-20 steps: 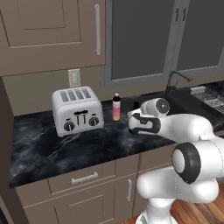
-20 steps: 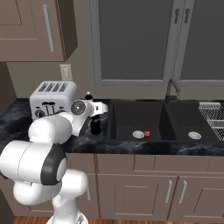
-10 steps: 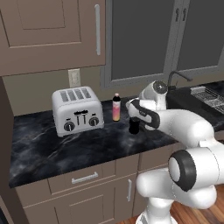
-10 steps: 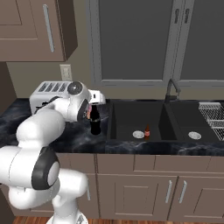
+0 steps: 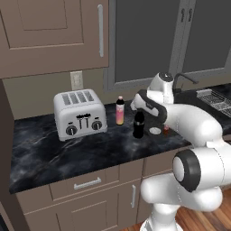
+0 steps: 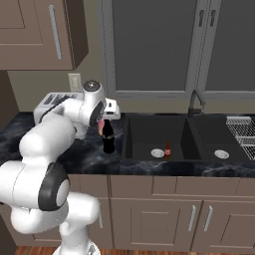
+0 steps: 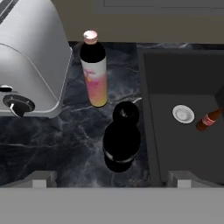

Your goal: Place the large bottle from the dining counter next to the other large bottle outside the sink, and place the small bottle from the dining counter next to the other small bottle inside the sink.

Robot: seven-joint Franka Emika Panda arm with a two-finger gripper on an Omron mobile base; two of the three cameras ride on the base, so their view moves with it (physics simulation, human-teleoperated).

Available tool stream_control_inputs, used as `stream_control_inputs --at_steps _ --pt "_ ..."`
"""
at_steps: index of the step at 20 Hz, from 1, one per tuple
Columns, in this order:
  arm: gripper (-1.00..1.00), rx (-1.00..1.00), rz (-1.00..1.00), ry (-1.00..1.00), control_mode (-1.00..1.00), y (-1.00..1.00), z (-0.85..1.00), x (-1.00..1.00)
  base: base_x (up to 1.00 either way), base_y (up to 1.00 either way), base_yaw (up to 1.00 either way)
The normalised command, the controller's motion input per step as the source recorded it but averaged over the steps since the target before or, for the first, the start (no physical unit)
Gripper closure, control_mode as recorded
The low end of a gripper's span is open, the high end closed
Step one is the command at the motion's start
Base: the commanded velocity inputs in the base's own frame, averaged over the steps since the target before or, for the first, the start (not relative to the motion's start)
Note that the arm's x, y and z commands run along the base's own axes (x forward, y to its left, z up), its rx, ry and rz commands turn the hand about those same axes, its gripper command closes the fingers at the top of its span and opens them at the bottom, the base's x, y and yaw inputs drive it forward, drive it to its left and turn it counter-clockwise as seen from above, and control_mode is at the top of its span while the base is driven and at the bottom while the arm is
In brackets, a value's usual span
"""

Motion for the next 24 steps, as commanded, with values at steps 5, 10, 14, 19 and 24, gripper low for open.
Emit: stream_control_inputs --at_steps 5,10,14,19,24 --pt "-1.00 -0.02 0.00 0.02 -1.00 0.00 0.00 -0.56 0.00 0.00 0.00" --pt "-1.00 -0.05 0.01 0.00 -1.00 0.01 -0.07 -0.67 0.00 0.00 0.00" --pt "-1.00 0.00 0.00 0.00 -1.00 0.00 -0.16 -0.37 0.00 0.00 0.00" --pt "-1.00 0.00 0.00 0.00 -1.00 0.00 0.00 -0.09 0.00 0.00 0.00" --pt "-1.00 0.00 0.00 0.00 -1.00 0.00 0.00 -0.03 0.00 0.00 0.00"
